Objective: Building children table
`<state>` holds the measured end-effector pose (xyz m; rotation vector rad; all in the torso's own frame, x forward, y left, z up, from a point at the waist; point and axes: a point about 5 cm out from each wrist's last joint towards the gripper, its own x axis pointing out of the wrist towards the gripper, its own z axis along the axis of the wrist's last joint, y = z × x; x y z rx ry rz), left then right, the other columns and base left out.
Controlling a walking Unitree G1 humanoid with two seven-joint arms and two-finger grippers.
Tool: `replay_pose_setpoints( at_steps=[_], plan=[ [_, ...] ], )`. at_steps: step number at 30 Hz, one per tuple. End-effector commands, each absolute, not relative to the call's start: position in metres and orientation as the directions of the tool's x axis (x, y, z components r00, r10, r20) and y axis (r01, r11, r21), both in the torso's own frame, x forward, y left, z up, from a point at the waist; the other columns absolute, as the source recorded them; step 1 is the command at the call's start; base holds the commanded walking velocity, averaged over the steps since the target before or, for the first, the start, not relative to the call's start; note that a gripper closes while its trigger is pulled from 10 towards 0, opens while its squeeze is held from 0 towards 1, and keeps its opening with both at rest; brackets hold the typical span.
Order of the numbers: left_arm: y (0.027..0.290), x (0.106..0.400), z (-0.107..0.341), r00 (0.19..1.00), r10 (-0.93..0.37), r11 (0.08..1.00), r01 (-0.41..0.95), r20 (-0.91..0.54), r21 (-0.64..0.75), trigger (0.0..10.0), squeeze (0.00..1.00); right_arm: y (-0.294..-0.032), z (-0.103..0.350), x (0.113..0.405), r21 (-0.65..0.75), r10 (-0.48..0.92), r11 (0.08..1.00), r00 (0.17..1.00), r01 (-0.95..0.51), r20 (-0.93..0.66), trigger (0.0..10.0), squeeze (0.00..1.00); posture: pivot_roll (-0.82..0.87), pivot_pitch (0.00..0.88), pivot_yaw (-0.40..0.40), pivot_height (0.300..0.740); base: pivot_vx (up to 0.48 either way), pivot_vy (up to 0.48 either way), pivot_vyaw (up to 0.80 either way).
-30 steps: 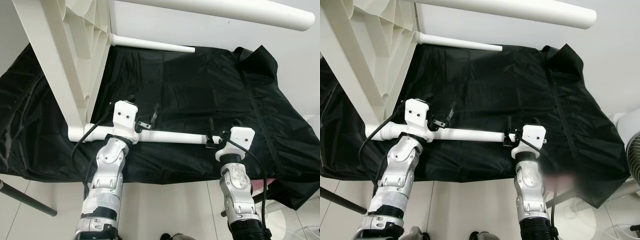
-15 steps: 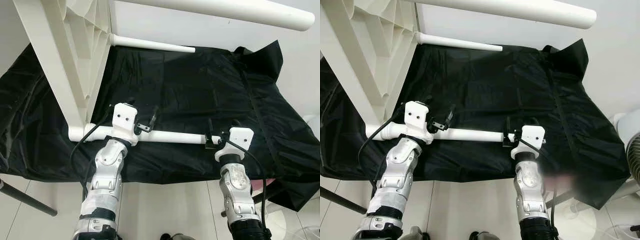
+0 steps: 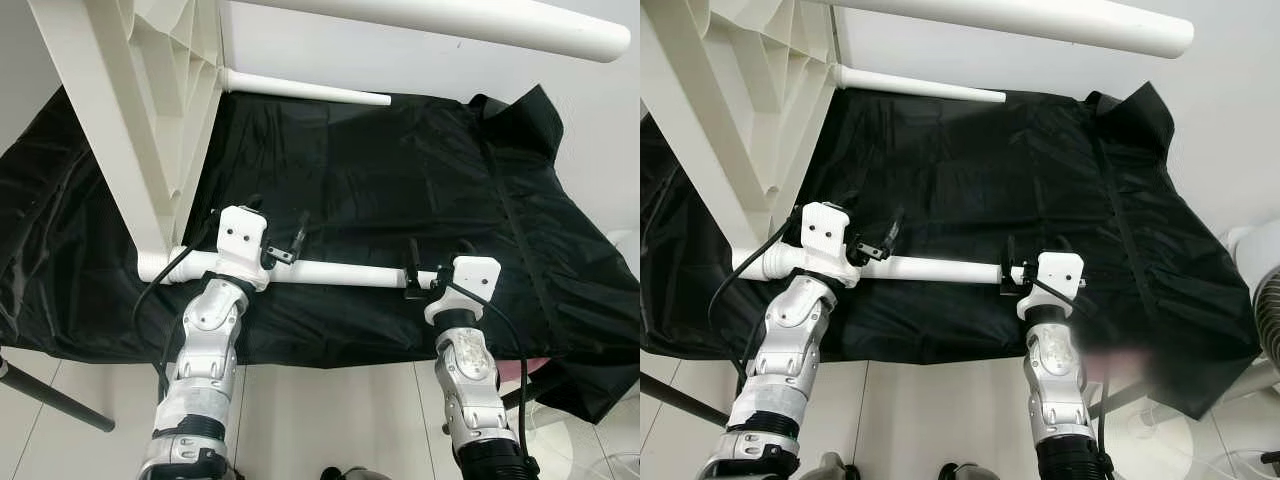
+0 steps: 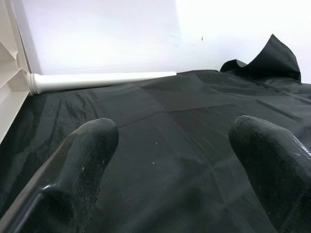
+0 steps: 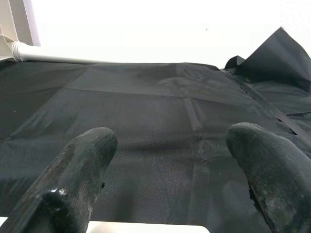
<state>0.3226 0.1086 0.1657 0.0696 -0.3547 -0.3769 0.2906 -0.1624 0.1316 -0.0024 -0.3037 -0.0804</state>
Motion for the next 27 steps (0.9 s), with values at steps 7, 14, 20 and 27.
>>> replay_pose_setpoints(
  at_steps=[7, 14, 20, 27],
  plan=[
    [0.123, 0.324, 0.158, 0.925, -0.211, 0.978, 0.198, 0.316, 0.073, 10.0, 0.0, -0.166, 0.126, 0.288, 0.019, -0.092, 0.996, 0.954, 0.091, 0.284, 10.0, 0.0, 0.0, 0.095, -0.056, 0.74, 0.0, 0.0, 0.0],
    [0.132, 0.322, 0.155, 0.933, -0.193, 0.981, 0.177, 0.304, 0.08, 10.0, 0.0, -0.168, 0.125, 0.286, 0.023, -0.103, 0.995, 0.954, 0.101, 0.28, 10.0, 0.0, 0.0, 0.109, -0.053, 0.74, 0.0, 0.0, 0.0],
    [0.131, 0.321, 0.154, 0.934, -0.196, 0.98, 0.18, 0.3, 0.081, 10.0, 0.0, -0.168, 0.124, 0.286, 0.025, -0.104, 0.995, 0.955, 0.101, 0.278, 10.0, 0.0, -0.01, 0.113, -0.053, 0.74, 0.0, 0.0, 0.0],
    [0.13, 0.322, 0.155, 0.932, -0.198, 0.98, 0.181, 0.304, 0.082, 10.0, 0.0, -0.169, 0.125, 0.287, 0.026, -0.105, 0.994, 0.954, 0.102, 0.282, 10.0, 0.0, 0.0, 0.11, -0.051, 0.74, 0.0, 0.0, 0.0]
  ],
)
